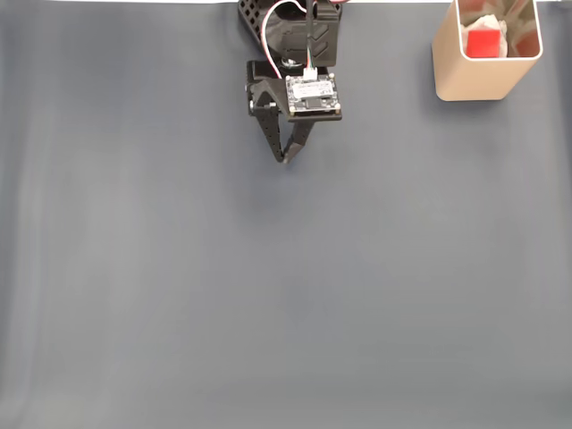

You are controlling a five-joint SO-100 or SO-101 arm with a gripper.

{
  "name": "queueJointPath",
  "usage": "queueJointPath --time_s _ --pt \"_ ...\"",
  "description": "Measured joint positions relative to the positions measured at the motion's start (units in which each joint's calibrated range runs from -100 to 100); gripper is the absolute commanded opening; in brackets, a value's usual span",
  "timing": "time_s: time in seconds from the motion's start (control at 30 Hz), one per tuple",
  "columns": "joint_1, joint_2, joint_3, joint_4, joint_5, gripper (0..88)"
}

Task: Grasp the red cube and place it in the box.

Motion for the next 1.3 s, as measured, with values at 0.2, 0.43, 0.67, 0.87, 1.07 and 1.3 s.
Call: queueJointPath --time_s 0.2,0.43,0.67,0.87,1.07,1.3 --pt "-1.13 -1.07 0.46 6.74 -0.2 0.3" --pt "-1.28 -1.43 0.46 17.38 -0.29 0.2" --pt "-2.1 -1.78 0.46 23.23 -0.73 0.9" --pt "-3.01 -1.78 0.46 26.24 -0.2 0.9" --pt "-3.01 -1.78 0.46 27.38 -3.03 0.9" --pt "-3.01 -1.78 0.46 27.38 -2.98 0.9"
